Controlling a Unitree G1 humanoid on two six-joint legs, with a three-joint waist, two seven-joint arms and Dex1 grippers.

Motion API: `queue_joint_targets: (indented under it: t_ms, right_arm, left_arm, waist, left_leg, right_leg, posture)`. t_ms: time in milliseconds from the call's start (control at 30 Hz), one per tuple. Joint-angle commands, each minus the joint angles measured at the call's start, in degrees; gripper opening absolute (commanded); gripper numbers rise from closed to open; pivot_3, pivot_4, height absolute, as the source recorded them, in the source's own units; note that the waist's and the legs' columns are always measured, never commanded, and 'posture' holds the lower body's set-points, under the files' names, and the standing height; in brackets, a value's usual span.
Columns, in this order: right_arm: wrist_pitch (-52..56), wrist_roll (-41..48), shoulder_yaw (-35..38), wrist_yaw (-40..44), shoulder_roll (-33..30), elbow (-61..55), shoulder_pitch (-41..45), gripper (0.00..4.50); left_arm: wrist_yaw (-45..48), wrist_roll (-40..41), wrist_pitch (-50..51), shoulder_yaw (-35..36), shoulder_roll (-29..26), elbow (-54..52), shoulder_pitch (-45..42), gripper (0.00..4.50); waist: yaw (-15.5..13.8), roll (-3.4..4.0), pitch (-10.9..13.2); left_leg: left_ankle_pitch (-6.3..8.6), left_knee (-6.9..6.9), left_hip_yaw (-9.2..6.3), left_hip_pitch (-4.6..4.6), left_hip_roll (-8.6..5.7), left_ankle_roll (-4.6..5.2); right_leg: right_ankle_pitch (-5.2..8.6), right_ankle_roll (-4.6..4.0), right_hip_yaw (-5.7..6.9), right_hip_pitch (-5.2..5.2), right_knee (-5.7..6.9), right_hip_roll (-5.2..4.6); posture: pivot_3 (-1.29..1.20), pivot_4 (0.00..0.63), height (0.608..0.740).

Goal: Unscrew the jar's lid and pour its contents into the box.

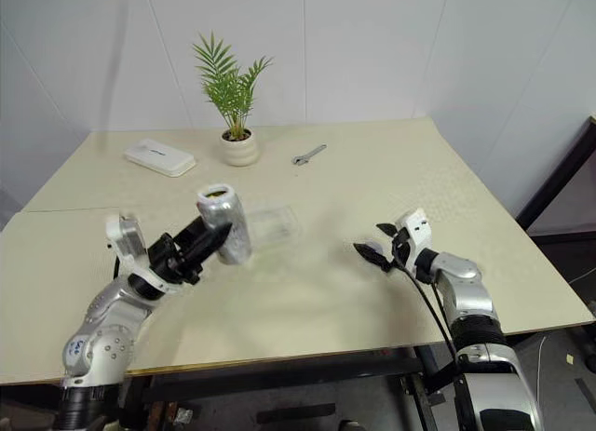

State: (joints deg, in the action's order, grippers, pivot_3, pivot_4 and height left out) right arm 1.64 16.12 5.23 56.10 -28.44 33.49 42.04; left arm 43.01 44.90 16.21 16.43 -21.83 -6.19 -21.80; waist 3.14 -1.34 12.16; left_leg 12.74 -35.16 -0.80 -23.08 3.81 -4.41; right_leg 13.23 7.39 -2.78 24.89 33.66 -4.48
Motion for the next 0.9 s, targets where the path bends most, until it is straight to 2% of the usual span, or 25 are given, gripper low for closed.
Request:
queue_joint_targets:
  t_ms: [33,133,233,367,500,600,633,700,800,900]
  right_arm:
    - [5.59,3.25,-0.35,2.71,-2.38,-13.68,-1.11,4.48]
    - [14.11,8.02,-1.12,4.35,-3.96,-26.86,-2.32,4.48]
    - [21.55,11.61,-1.44,4.87,-5.81,-35.33,-3.48,4.48]
    - [23.90,11.24,-2.71,4.37,-7.04,-39.60,-4.57,4.48]
    - [24.53,11.09,-1.57,1.35,-5.97,-40.37,-5.54,4.48]
    - [24.78,11.14,-1.37,-0.86,-5.23,-41.24,-7.24,4.48]
    - [24.88,11.23,-1.24,-1.54,-5.00,-41.47,-7.71,4.48]
    - [24.96,11.27,-1.03,-2.77,-4.55,-41.67,-8.40,4.48]
    - [25.14,11.44,-0.68,-4.75,-3.74,-41.48,-9.03,4.48]
    - [25.16,11.58,-0.90,-5.61,-3.34,-41.46,-9.40,4.48]
  left_arm:
    - [-0.80,-1.43,0.00,1.51,-2.48,4.32,-4.66,1.88]
    - [-0.59,-5.24,-0.23,0.10,-5.31,11.90,-11.41,1.88]
    - [1.35,-11.06,-2.81,-2.77,-7.25,20.99,-18.28,1.88]
    - [2.86,-16.65,-6.97,-5.04,-7.77,31.24,-24.84,1.88]
    - [0.43,-21.67,-10.35,-6.24,-7.09,39.68,-30.34,1.88]
    - [-2.74,-31.37,-10.58,-12.34,-8.67,45.31,-33.56,1.88]
    - [-5.12,-35.46,-13.50,-14.36,-9.16,47.19,-34.84,1.88]
    - [-9.98,-42.48,-21.70,-17.50,-9.99,49.78,-36.74,1.88]
    - [-19.77,-58.46,-35.88,-26.52,-13.56,52.42,-39.36,1.88]
    - [-26.80,-68.16,-46.07,-32.22,-16.01,54.93,-41.08,1.88]
  waist:
    - [-0.11,0.00,0.00]
    - [-0.23,-0.01,0.00]
    - [-0.37,-0.01,0.00]
    - [-0.76,-0.01,0.00]
    - [-1.18,-0.02,0.00]
    - [-1.60,-0.02,0.00]
    - [-1.62,-0.02,0.00]
    - [-1.70,-0.03,0.01]
    - [-1.56,-0.07,0.03]
    - [-1.65,-0.06,0.03]
  left_leg:
    - [0.00,0.00,0.00,-0.01,0.00,0.00]
    - [0.00,0.00,0.00,-0.04,0.00,0.00]
    - [0.02,0.00,0.01,-0.07,0.00,-0.04]
    - [0.08,0.02,0.02,-0.10,0.00,-0.07]
    - [0.15,0.05,0.07,-0.19,0.01,-0.04]
    - [0.17,0.09,0.08,-0.19,0.01,-0.01]
    - [0.19,0.08,0.08,-0.19,0.01,-0.02]
    - [0.21,0.08,0.10,-0.21,0.00,-0.04]
    - [0.26,0.07,0.13,-0.24,0.01,-0.09]
    - [0.29,0.13,0.21,-0.24,0.01,-0.15]
  right_leg:
    - [-0.03,0.06,0.01,0.01,0.00,0.00]
    - [-0.03,0.04,0.01,0.05,-0.02,0.02]
    - [-0.03,0.04,0.01,0.08,-0.06,0.02]
    - [-0.03,0.04,0.03,0.07,-0.17,0.02]
    - [-0.07,0.15,0.02,0.22,-0.12,0.02]
    - [-0.08,0.16,0.02,0.25,-0.09,0.02]
    - [-0.09,0.18,0.02,0.25,-0.09,0.02]
    - [-0.11,0.21,0.01,0.26,-0.10,0.02]
    - [-0.13,0.25,0.00,0.29,-0.13,0.02]
    - [-0.13,0.25,-0.04,0.41,-0.07,0.02]
  posture:
    - [0.00,0.150,0.740]
    - [0.00,0.150,0.740]
    - [0.00,0.150,0.740]
    - [0.00,0.150,0.740]
    - [0.00,0.150,0.740]
    - [0.00,0.150,0.740]
    - [0.00,0.150,0.740]
    - [0.00,0.150,0.740]
    - [0.00,0.150,0.740]
    - [0.00,0.150,0.740]
